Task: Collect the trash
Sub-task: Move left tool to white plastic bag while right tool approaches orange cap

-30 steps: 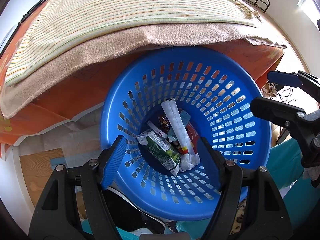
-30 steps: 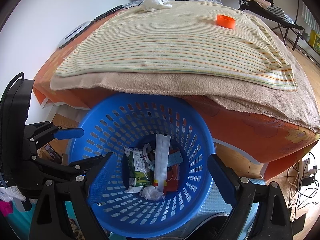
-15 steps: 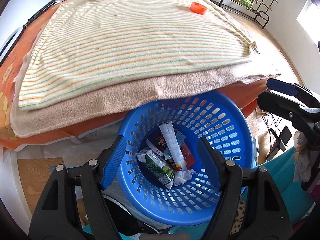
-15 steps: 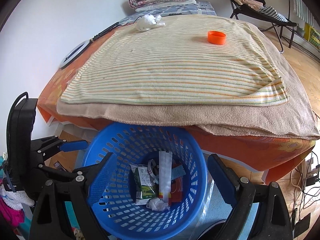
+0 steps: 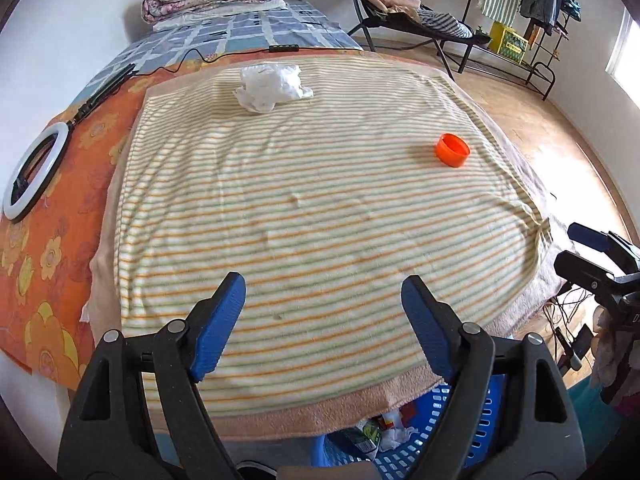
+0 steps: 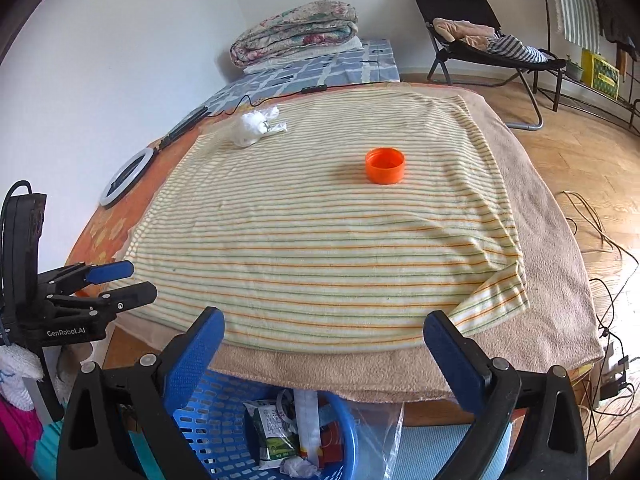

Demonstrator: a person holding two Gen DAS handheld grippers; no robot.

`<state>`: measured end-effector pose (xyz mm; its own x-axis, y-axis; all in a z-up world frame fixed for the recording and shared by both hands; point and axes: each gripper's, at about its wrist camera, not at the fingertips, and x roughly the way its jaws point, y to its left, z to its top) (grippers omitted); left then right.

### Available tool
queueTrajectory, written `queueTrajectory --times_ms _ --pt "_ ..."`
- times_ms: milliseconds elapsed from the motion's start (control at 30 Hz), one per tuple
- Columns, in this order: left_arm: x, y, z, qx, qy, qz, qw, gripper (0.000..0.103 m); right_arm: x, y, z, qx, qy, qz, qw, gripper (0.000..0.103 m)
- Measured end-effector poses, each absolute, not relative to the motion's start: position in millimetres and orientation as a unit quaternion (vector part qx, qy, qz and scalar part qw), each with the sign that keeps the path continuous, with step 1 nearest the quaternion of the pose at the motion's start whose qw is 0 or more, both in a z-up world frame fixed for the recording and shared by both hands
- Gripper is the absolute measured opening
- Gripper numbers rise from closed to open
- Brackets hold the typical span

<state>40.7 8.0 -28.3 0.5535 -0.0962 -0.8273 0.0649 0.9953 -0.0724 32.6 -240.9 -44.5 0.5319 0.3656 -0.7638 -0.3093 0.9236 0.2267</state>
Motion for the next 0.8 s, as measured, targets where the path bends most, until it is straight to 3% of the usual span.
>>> queueTrajectory --times_ms 367,800 --pt "160.4 25.5 -4.6 -0.023 0.434 -0.004 0.901 0.089 119.9 -231.0 -45.8 0.002 0.444 0.172 0.879 0.103" --pt "263.3 23.1 -41.6 -0.047 0.465 0.055 0.882 0.09 186.0 -228.5 -83.2 0.023 0.473 0.152 0.867 0.103"
